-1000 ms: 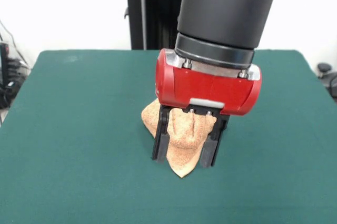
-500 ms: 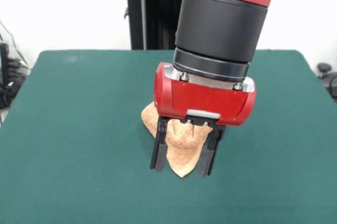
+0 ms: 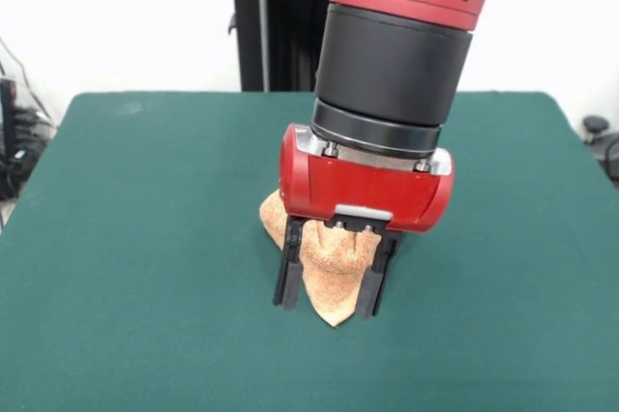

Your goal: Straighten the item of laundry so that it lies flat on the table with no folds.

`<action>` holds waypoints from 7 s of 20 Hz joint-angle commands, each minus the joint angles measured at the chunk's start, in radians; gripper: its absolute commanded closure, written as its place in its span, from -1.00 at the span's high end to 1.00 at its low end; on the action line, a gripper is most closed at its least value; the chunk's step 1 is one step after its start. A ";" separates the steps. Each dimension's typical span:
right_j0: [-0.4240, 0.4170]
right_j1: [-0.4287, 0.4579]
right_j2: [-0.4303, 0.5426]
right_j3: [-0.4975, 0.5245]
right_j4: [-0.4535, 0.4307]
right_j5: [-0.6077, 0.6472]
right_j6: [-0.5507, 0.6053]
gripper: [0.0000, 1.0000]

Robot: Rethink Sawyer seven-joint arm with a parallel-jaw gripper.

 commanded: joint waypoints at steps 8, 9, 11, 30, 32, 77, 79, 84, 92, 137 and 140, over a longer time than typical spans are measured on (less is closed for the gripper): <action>0.009 0.011 0.094 0.352 0.050 -0.092 0.243 1.00; 0.009 0.013 0.096 0.361 0.050 -0.102 0.245 1.00; 0.010 0.016 0.098 0.372 0.052 -0.116 0.247 1.00; 0.028 0.022 0.087 0.497 0.074 -0.186 0.269 1.00; 0.034 0.054 0.085 0.475 0.073 -0.208 0.272 1.00; 0.090 0.083 0.039 0.545 0.134 -0.219 0.279 1.00; 0.099 0.078 0.039 0.553 0.136 -0.221 0.282 1.00; 0.112 0.041 0.057 0.610 0.152 -0.219 0.290 1.00; 0.182 -0.024 0.036 0.641 0.189 -0.151 0.317 1.00; 0.393 0.500 -0.101 -0.601 0.303 0.520 0.524 1.00; 0.356 0.558 -0.104 -0.665 0.306 0.520 0.479 1.00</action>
